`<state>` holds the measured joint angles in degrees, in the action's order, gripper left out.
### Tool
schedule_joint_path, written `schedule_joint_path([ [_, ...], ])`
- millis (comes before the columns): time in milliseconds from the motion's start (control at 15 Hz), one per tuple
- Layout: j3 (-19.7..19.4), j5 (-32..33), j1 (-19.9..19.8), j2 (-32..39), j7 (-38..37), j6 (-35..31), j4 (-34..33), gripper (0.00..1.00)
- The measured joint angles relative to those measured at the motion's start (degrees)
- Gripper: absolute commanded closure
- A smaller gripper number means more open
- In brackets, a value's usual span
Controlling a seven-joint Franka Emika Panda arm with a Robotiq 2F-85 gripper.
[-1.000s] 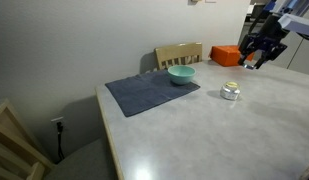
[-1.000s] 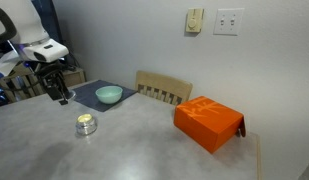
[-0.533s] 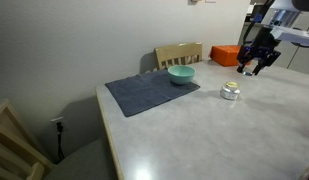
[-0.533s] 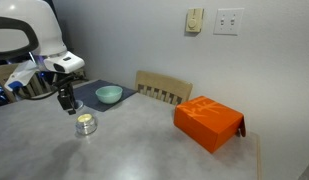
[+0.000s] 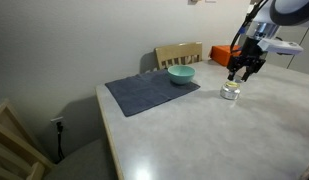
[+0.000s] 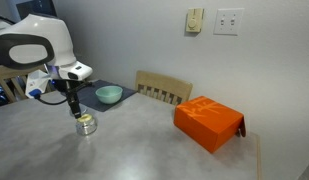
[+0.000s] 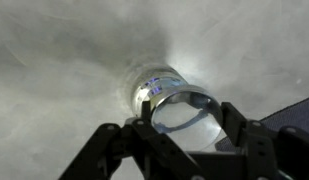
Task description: Pick up the lid and place it back on it's object
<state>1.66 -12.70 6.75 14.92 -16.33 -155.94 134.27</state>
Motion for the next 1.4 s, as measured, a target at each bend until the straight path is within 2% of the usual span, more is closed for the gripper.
schedule_joint_path([
  [467,-2.0,5.3,0.0,2.7,-2.0,1.6,-1.7,0.56],
  [1400,-1.2,6.8,1.1,5.8,-1.7,1.6,-5.4,0.56],
])
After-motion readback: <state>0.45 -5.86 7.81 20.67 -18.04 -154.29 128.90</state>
